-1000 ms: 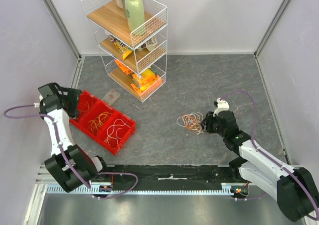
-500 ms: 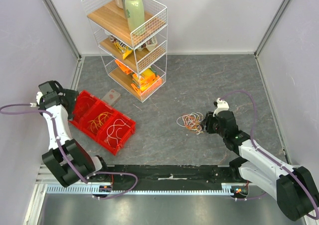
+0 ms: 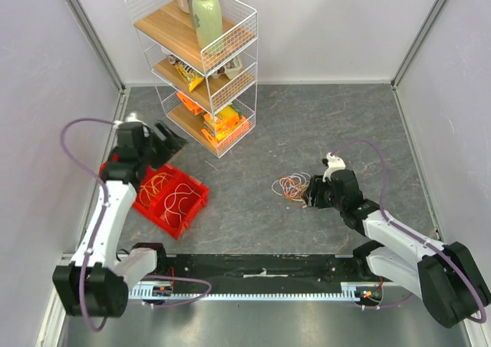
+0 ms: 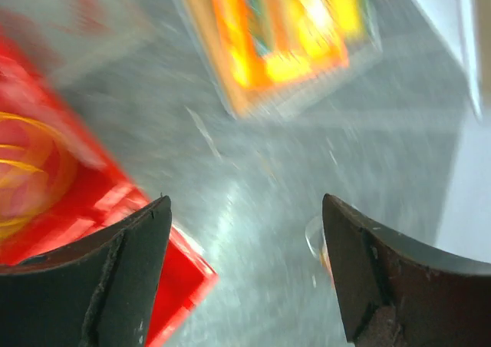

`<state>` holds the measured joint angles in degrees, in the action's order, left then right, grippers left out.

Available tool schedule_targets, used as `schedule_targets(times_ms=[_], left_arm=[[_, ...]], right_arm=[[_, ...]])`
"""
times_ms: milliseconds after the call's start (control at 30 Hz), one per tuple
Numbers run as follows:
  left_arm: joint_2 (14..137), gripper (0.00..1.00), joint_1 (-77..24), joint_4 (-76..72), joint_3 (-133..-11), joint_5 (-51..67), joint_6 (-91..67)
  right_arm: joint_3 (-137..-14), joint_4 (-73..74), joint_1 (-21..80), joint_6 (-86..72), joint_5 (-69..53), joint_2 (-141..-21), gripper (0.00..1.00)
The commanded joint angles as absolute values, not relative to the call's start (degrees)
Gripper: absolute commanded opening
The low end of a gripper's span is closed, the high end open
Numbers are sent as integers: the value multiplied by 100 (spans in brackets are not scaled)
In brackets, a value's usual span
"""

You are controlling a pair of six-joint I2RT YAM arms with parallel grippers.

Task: Untangle the cables

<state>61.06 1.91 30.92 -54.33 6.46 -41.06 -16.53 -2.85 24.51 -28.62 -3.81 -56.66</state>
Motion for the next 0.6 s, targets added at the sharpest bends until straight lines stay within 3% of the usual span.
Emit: schedule_targets(times_ms=[0, 133, 267, 367, 433, 567], left_arm=[[5494, 83, -1130, 1866, -4529, 2196, -3743], [5580, 81, -2949, 977, -3886, 1794, -3928], [6413, 69, -4164, 388, -3779, 1732, -4350], [6968, 70, -4578, 422, -3990, 1582, -4535], [7197, 76, -4824, 431, -4086, 1460, -4605], [7575, 81, -5141, 378, -4184, 1336, -4658]], right_arm=[[-1942, -554, 2452, -2654, -764, -5932, 61], [-2092, -720, 2767, -2566, -905, -6292, 58], [-2188, -1124, 3452, -2733, -967, -6652, 22], [-2084, -1431, 4076, -2943, -1019, -6811, 5], [-1891, -1713, 4305, -3111, -1133, -6812, 0], [-1671, -1662, 4508, -3243, -1274, -6479, 0]])
